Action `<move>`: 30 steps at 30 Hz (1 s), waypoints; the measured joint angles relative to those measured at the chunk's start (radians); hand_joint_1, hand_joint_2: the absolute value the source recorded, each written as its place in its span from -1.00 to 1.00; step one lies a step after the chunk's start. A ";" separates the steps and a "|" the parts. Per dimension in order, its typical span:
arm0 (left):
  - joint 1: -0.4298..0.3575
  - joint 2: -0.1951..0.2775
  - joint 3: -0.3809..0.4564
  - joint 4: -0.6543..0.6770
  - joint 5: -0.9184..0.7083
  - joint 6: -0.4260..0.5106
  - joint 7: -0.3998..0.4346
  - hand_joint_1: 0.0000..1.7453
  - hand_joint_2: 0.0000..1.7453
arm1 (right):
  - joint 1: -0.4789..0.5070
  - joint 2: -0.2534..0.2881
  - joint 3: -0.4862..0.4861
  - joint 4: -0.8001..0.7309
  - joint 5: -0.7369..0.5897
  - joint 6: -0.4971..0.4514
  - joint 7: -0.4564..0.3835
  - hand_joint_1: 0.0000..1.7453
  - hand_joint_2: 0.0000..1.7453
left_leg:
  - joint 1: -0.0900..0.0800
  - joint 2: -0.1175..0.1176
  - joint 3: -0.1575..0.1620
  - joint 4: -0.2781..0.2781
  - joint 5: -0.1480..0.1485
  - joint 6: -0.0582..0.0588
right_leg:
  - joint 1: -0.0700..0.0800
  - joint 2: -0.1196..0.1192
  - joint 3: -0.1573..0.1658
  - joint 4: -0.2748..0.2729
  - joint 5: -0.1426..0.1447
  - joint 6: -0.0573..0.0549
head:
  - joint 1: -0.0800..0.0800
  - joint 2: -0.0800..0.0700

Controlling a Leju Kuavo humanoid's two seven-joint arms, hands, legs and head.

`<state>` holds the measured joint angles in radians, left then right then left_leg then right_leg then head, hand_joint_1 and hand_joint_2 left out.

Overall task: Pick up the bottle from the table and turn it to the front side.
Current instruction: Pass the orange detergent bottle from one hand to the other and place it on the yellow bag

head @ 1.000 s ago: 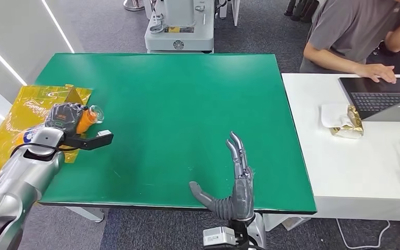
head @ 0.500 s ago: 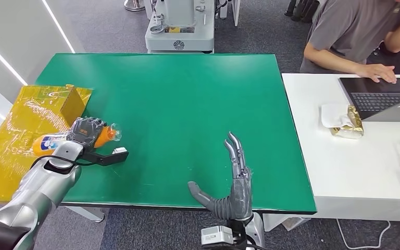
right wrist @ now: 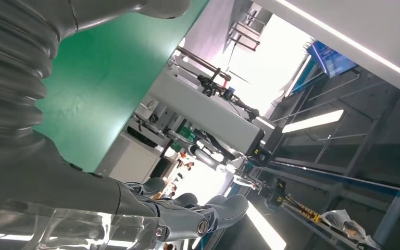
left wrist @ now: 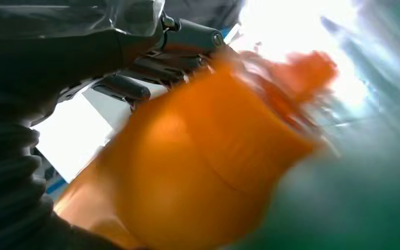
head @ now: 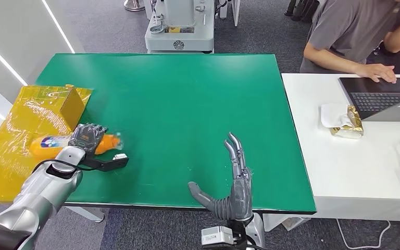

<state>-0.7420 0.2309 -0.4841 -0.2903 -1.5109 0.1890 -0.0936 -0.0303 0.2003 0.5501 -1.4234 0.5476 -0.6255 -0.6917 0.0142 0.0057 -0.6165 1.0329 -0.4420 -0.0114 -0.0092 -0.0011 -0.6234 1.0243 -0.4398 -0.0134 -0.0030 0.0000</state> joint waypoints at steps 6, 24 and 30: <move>-0.007 -0.004 0.002 0.004 0.005 -0.106 0.001 -1.00 1.00 | 0.001 0.000 0.002 -0.001 0.000 -0.011 0.000 -1.00 1.00 | 0.000 0.000 0.000 0.000 0.000 0.000 | 0.000 0.000 0.000 0.000 0.000 0.000 | 0.000 0.000; 0.022 0.000 0.123 0.005 0.047 0.215 0.016 -1.00 1.00 | 0.001 -0.001 0.004 -0.001 0.001 0.000 0.003 -1.00 1.00 | 0.000 0.000 0.000 0.000 0.000 0.000 | 0.000 0.000 0.000 0.000 0.000 0.000 | 0.000 0.000; 0.032 0.004 0.224 0.004 0.088 0.355 -0.027 -1.00 1.00 | 0.000 -0.001 0.004 -0.001 0.002 -0.001 0.003 -1.00 1.00 | 0.000 0.000 0.000 0.000 0.000 0.000 | 0.000 0.000 0.000 0.000 0.000 0.000 | 0.000 0.000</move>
<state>-0.7104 0.2350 -0.2597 -0.2861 -1.4228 0.5436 -0.1205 -0.0299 0.1991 0.5545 -1.4248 0.5493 -0.6265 -0.6889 0.0143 0.0053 -0.6167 1.0329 -0.4418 -0.0117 -0.0092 -0.0014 -0.6233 1.0244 -0.4398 -0.0134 -0.0031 0.0000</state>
